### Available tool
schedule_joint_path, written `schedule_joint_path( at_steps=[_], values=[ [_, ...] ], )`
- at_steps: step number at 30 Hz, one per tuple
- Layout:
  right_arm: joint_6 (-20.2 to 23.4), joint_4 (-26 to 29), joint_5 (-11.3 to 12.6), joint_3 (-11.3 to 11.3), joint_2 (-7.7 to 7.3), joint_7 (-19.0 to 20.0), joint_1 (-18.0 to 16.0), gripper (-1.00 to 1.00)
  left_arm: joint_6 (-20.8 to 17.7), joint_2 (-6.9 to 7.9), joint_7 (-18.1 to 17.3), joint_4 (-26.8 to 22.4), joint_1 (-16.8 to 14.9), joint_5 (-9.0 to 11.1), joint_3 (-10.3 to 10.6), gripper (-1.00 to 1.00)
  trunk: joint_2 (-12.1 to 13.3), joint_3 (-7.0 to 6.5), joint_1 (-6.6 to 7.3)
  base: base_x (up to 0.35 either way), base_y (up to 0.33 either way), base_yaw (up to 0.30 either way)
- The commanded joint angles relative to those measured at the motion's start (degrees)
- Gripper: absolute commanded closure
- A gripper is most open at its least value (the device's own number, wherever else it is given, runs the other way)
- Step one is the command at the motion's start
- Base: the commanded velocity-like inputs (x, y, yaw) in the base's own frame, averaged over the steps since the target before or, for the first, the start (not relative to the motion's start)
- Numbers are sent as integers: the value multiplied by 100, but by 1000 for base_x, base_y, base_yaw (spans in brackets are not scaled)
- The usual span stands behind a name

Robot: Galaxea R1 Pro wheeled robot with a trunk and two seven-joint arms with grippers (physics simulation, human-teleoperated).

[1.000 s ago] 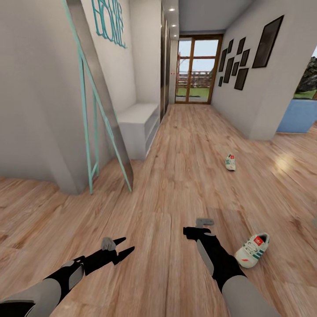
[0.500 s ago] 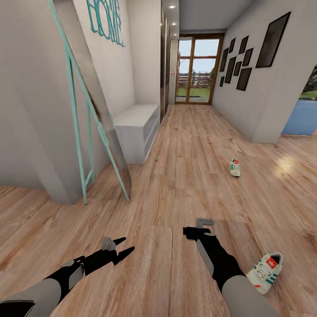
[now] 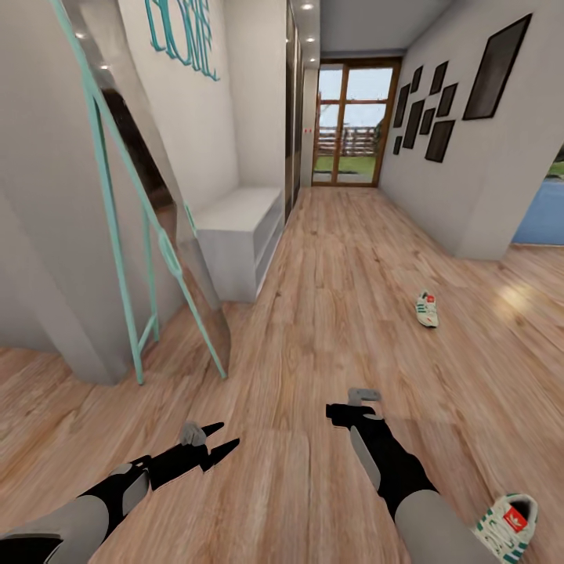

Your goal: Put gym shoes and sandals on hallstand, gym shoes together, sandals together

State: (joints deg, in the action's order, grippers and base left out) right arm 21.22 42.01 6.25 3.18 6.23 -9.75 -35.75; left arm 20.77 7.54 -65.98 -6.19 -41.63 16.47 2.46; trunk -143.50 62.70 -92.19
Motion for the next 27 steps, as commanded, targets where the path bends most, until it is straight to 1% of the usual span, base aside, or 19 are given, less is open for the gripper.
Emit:
schedule_joint_path(
  at_steps=[1, 12, 15, 18, 22, 27],
  values=[
    [23, 9, 60, 25, -5, -54, -2, -100, 24, 2, -12, 3, -3, 31, 29, -100, -2, 5, -2, 346, 0, 0],
    [23, 0, 60, 25, -4, -54, -2, -100, 26, 6, 27, 10, -3, 45, 27, -100, -2, 5, -2, 345, 0, 0],
    [23, 0, 60, 25, -2, -54, -2, -100, 30, 9, 429, 12, -3, 48, 29, -100, -2, 5, -2, 345, 0, 0],
    [23, 0, 60, 25, -2, -54, -2, -100, 35, 1, 1267, 12, -3, 49, 40, -100, -2, 5, -2, 345, 0, 0],
    [23, 0, 60, 25, -2, -54, -2, -100, 39, -4, 1620, 12, -3, 49, 43, -100, -2, 5, -2, 345, 0, 0],
    [23, 0, 60, 25, -2, -54, -2, -100, 41, -6, 1754, 11, -3, 49, 44, -100, -2, 5, -2, 345, 0, 0]
  ],
)
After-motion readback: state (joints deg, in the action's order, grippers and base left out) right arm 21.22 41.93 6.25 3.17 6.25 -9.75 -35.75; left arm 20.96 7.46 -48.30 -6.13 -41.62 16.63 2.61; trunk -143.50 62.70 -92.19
